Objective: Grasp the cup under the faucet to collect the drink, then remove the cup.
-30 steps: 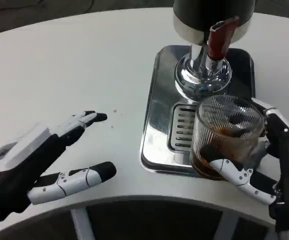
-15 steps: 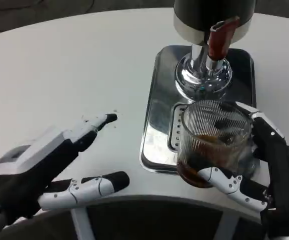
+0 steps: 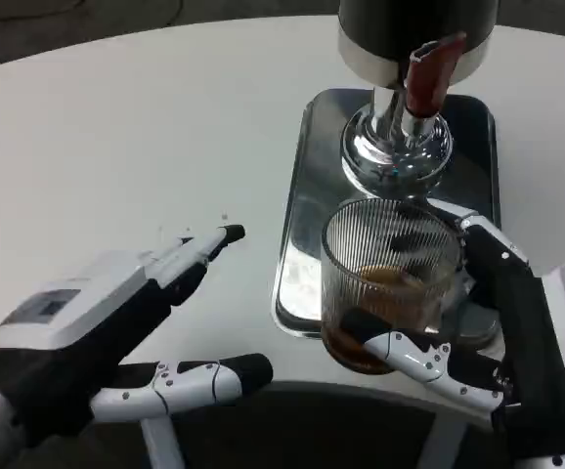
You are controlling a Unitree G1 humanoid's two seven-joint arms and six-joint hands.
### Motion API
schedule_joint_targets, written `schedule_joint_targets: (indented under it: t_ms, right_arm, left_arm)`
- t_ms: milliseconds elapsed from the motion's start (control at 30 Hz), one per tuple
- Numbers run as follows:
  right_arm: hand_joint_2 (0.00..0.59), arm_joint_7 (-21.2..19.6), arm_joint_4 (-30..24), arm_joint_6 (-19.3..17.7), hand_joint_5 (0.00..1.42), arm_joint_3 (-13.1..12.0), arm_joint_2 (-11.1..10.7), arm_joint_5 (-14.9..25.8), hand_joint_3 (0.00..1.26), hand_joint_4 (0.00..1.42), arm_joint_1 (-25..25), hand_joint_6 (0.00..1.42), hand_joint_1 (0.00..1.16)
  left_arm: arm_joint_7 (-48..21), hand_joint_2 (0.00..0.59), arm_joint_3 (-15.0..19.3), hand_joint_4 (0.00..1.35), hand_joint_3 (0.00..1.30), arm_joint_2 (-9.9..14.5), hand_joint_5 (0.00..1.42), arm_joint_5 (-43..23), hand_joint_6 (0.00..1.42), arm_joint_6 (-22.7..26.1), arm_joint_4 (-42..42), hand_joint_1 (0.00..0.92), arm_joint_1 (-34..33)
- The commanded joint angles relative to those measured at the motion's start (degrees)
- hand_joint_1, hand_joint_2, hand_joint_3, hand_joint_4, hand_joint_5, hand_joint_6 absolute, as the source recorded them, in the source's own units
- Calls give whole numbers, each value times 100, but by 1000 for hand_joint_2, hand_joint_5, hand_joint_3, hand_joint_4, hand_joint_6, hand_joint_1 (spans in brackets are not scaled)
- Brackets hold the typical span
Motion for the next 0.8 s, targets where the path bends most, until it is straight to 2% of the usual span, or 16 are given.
schedule_joint_targets:
  t_ms: [33, 467, 800]
  right_arm:
    - [184, 59, -107, -324, 1259, 103, 24, 44, 849, 1015, -116, 1233, 823]
    - [175, 352, -60, -391, 1267, 257, -24, 137, 850, 1028, -252, 1254, 833]
    - [174, 450, -75, -394, 1272, 378, 29, 183, 860, 1028, -361, 1256, 834]
  left_arm:
    - [-26, 111, 73, 0, 0, 79, 0, 184, 43, 88, -138, 0, 165]
    - [3, 104, 397, 0, 0, 12, 0, 270, 0, 31, -448, 0, 547]
    - [-90, 104, 652, 0, 0, 15, 0, 188, 0, 90, -677, 0, 865]
